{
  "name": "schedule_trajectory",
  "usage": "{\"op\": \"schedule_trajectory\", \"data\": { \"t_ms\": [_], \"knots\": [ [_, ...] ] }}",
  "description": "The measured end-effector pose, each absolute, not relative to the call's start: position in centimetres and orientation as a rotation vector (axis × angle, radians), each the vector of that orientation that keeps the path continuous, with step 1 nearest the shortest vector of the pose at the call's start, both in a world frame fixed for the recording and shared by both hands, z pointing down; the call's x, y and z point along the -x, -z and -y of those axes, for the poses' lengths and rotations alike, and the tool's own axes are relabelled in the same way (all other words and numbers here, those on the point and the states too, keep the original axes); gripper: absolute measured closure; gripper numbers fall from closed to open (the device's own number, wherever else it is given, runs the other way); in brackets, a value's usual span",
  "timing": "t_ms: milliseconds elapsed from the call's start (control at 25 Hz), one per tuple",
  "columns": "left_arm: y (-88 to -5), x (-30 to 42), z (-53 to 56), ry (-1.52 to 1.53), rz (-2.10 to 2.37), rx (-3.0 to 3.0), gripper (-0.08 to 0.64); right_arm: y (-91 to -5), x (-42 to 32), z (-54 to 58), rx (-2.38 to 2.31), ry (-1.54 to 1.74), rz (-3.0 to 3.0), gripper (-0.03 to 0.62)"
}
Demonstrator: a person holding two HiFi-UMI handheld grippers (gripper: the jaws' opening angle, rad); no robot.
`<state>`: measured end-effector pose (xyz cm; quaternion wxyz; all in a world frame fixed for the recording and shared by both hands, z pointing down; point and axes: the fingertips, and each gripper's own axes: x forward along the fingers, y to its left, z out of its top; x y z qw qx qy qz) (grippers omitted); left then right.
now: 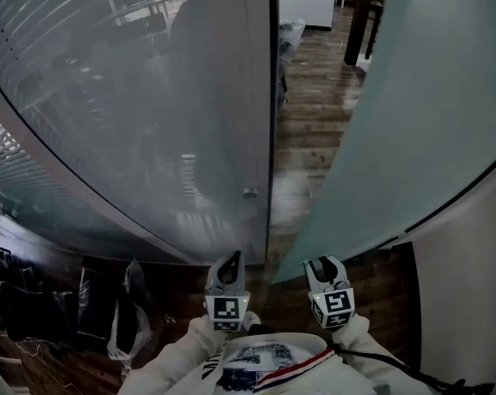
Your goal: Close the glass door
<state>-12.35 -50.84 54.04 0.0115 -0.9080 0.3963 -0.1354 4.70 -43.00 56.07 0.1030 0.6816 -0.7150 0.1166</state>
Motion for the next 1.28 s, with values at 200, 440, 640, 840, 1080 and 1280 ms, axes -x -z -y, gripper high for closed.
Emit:
{"op": "schedule_trajectory", "data": {
  "t_ms": [200,440,640,840,1080,1280],
  "knots": [
    [-54.4,12.5,52.6,0.401,-1.148,2.867,0.557,-56.1,-5.0,44.1,-2.092,-0.345,2.050,0.466],
    [-54.4,11.9,52.9,0.353,-1.097,2.913,0.557,-55.7,-5.2,44.2,-2.150,-0.304,2.021,0.463],
    [-54.6,11.4,53.5,0.343,-1.065,2.941,0.557,-55.7,-5.3,44.5,-2.182,-0.301,1.992,0.463],
    [-56.3,11.3,53.7,0.399,-1.049,2.938,0.557,-55.9,-4.8,44.3,-2.191,-0.282,1.982,0.463],
    [-55.7,11.0,54.0,0.389,-1.039,2.947,0.557,-55.8,-4.6,44.3,-2.201,-0.282,1.969,0.463],
    [-56.1,9.9,55.3,0.432,-1.041,2.933,0.557,-56.1,-5.6,46.0,-2.191,-0.276,1.983,0.463]
  ]
}}
